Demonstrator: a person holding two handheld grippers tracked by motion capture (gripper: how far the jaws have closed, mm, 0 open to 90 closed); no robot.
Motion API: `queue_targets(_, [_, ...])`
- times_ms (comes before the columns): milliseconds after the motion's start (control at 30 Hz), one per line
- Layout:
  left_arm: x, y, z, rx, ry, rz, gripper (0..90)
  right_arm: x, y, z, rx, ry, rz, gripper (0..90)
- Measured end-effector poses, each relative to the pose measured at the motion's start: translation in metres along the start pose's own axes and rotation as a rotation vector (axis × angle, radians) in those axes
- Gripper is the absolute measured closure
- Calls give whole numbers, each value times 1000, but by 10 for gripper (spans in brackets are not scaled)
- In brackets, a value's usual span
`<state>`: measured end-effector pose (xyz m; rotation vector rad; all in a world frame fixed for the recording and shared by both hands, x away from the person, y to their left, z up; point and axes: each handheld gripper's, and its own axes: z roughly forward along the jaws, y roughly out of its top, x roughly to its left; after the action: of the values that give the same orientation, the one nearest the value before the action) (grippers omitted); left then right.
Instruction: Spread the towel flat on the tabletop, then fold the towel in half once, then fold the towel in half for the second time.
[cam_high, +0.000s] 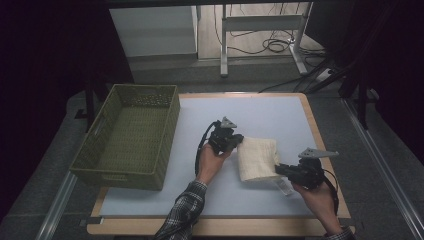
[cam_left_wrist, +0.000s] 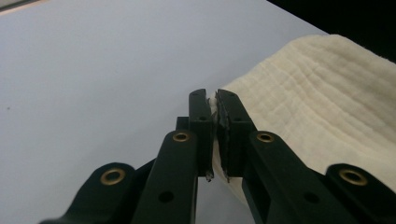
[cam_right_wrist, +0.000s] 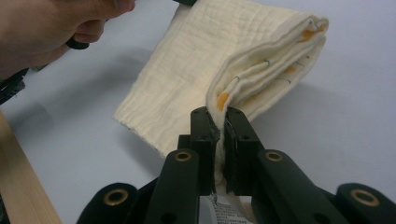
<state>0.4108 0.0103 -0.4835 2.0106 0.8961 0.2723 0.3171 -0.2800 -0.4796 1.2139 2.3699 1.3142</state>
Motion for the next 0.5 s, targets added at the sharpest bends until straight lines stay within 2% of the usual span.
queue_targets(267, [5, -1, -12, -8, 14, -9, 854, 11, 10, 6, -4, 16, -28, 833])
queue_targets(500, [13, -1, -29, -25, 37, -22, 854, 22, 20, 15, -7, 36, -56, 833])
